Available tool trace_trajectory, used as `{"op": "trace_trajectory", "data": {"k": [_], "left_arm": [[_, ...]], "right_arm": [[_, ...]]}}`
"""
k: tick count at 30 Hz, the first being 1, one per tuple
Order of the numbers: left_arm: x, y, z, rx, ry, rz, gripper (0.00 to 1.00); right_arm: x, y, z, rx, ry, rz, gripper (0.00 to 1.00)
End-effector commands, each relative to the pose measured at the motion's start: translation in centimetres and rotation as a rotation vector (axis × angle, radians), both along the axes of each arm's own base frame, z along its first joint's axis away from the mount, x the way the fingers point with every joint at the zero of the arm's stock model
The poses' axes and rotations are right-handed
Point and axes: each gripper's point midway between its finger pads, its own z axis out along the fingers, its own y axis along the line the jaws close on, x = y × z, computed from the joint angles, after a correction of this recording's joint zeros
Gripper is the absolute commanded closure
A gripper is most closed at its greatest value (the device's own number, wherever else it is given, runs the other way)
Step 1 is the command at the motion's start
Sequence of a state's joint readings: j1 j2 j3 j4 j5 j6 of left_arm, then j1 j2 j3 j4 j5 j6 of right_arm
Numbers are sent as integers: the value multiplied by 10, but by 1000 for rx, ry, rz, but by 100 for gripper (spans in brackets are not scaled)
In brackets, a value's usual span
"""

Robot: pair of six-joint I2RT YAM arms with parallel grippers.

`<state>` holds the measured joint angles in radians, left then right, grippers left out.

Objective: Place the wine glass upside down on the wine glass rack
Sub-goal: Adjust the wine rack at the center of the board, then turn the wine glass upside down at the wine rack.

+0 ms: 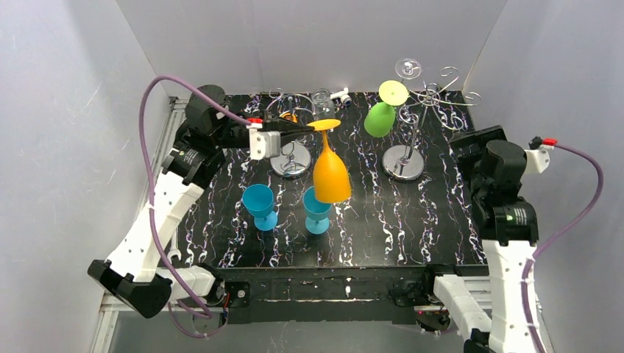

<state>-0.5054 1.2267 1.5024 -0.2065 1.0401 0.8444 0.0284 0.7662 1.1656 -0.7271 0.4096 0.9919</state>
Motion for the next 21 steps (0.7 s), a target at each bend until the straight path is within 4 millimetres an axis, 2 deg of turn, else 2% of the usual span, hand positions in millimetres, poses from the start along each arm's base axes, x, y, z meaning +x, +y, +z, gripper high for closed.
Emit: {"op": "trace_trajectory", "data": {"k": [1,4,8,11,13,16,19,21], "left_arm": [[-20,-11,11,-8,-126,-80,100],[-25,-22,4,2,-189,-111,100],[-31,-41,3,-4,-307,-162,100],[-31,-54,10,-25,-357,-184,100],[-30,-62,12,-38,-386,-193,100],[-31,-70,10,-42,-432,-208,100],[-30,-76,11,-43,-474,-208,100],[-27,-79,15,-50,-480,-195,100]], "right_arm": [[-31,-5,13,-141,44,56,2],[-37,9,32,-190,-19,165,2],[-45,66,67,-284,-221,532,2],[-67,125,86,-310,-411,893,2],[-82,148,91,-310,-484,1065,2],[-92,163,93,-320,-557,1178,2],[-99,175,84,-287,-590,1277,2],[-100,178,71,-289,-585,1305,2]]}}
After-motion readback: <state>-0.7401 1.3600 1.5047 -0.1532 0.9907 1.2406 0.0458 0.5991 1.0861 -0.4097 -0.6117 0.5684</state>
